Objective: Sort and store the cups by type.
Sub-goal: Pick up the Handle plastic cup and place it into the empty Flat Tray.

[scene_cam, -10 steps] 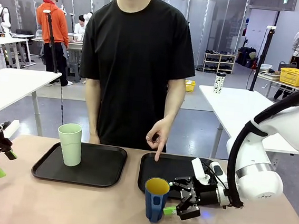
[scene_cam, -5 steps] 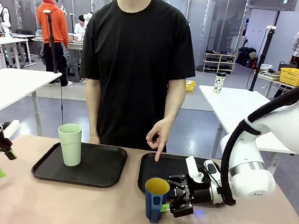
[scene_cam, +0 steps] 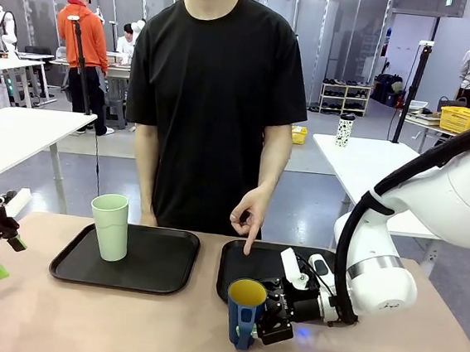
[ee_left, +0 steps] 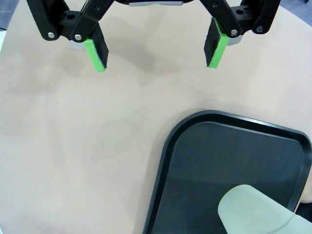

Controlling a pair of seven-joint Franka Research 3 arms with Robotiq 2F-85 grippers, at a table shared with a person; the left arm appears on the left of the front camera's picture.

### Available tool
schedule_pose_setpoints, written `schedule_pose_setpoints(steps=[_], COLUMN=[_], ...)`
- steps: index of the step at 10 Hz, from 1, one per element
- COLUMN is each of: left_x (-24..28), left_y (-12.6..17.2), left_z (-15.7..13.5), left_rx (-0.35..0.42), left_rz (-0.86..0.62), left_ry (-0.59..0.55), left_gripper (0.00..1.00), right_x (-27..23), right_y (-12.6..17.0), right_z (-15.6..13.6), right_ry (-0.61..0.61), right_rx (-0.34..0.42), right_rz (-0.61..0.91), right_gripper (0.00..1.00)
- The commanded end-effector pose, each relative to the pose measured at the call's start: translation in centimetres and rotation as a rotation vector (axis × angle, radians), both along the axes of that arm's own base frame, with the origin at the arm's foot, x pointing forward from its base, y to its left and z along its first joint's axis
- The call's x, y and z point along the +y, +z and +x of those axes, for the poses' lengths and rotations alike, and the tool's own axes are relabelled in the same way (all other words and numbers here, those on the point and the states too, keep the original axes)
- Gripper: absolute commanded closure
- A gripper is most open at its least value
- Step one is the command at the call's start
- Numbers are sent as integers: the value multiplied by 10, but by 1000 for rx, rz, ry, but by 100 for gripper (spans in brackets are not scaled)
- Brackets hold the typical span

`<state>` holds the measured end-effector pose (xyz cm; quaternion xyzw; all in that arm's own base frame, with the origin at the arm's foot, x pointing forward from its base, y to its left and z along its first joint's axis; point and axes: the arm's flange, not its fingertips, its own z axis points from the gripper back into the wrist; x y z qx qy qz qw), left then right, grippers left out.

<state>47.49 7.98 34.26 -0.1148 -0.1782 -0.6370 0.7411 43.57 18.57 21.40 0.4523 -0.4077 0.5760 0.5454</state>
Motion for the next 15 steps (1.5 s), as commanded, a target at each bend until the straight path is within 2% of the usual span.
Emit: schedule_pose_setpoints(steps=[1, 6, 8, 13, 15], left_x=[1, 1, 1, 1, 1], left_y=[0, 0, 0, 0, 0], left_z=[-1, -1, -1, -1, -1], left_rx=[1, 1, 1, 1, 1], left_rz=[-4, -4, -4, -4, -4], left_ry=[-19, -19, -19, -19, -19], left_gripper=[0, 0, 0, 0, 0], right_x=[6, 3, 1, -20, -26], right_y=[-10, -12, 4, 73, 81], right_z=[2, 0, -1, -1, 0], right_ry=[-12, 1, -5, -49, -53], right_rx=[-29, -36, -39, -22, -14], right_rz=[21, 35, 63, -5, -9], right_gripper=[0, 44, 44, 44, 44])
